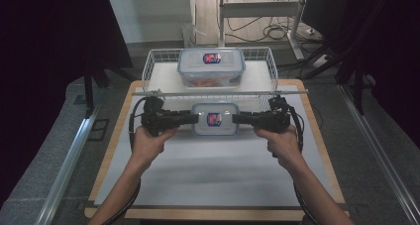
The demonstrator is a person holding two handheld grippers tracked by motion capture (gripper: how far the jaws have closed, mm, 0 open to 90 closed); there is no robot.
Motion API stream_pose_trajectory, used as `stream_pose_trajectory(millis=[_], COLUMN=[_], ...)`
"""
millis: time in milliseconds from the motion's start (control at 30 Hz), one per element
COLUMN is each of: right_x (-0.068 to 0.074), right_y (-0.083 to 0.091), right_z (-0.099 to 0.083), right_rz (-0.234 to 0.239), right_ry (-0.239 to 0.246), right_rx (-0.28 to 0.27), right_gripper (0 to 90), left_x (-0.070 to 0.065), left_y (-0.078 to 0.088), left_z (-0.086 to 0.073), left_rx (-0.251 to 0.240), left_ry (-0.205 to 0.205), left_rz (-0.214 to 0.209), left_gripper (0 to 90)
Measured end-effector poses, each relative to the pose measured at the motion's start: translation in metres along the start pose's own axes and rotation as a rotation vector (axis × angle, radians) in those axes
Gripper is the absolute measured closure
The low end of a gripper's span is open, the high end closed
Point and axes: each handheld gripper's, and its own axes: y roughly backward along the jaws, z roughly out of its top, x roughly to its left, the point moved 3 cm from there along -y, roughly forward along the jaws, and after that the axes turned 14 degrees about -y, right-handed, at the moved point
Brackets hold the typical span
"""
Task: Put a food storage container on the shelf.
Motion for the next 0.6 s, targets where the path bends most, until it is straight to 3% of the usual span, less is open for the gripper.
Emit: stream_pose_trajectory(millis=[33, 267, 600], right_x=[0.004, 0.016, 0.021], right_y=[0.000, 0.001, -0.001], right_z=[0.008, 0.036, 0.067], right_rz=[0.006, 0.019, 0.041], right_ry=[0.008, 0.022, 0.003], right_rx=[-0.007, -0.038, -0.056], right_gripper=[57.7, 57.6, 57.6], left_x=[0.001, 0.005, 0.018], left_y=[0.003, 0.010, 0.015], left_z=[0.009, 0.034, 0.065], left_rx=[-0.006, -0.021, -0.035], left_ry=[-0.008, -0.016, -0.004], left_rz=[0.007, 0.026, 0.042], left_gripper=[57.3, 57.3, 57.3])
